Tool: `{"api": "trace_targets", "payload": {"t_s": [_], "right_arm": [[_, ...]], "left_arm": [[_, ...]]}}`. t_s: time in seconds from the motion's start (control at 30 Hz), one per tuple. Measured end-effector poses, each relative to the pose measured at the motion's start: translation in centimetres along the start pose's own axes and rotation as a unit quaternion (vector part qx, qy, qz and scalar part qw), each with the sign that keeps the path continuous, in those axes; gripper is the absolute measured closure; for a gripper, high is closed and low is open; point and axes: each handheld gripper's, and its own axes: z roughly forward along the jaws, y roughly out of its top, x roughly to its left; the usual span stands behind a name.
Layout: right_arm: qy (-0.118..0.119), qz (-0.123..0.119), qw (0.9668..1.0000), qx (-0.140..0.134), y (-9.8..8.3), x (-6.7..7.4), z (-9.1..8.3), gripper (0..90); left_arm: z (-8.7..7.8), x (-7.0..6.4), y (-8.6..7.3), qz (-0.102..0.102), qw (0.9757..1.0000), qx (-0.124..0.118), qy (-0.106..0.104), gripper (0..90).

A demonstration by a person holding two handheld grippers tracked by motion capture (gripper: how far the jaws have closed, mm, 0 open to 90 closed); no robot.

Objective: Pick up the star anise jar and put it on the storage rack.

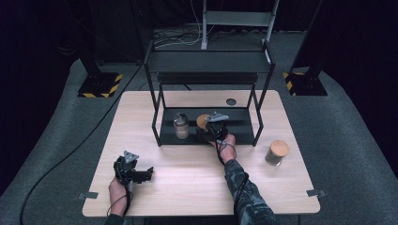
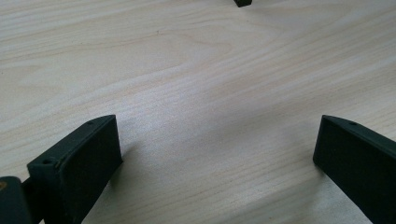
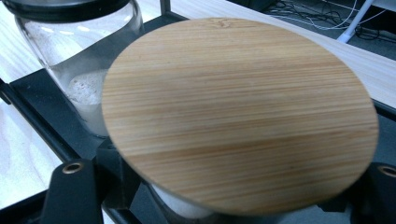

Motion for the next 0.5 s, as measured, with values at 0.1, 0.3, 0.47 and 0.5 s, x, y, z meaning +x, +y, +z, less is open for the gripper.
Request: {"api": "trace_targets", "payload": {"t_s": [0.1, 0.3, 0.47, 0.5], "right_arm": [[0.002, 0.002, 1.0000, 0.002, -0.10, 0.11, 0.14, 24.9], [0.006, -0.001, 1.0000, 0.005, -0.15, 0.47, 0.47, 24.9], [0.008, 0.005, 0.9999, 0.005, -0.36, 0.48, 0.70, 24.9], [0.008, 0.005, 1.0000, 0.004, -0.37, 0.49, 0.71, 24.9]], "left_arm": [[0.01, 0.00, 0.00, 0.000, 1.0000, 0.000, 0.000, 0.4], [0.00, -0.01, 0.00, 0.000, 1.0000, 0.000, 0.000, 0.4], [0.00, 0.00, 0.00, 0.000, 1.0000, 0.000, 0.000, 0.4], [0.00, -0.01, 0.00, 0.000, 1.0000, 0.000, 0.000, 0.4]]}}
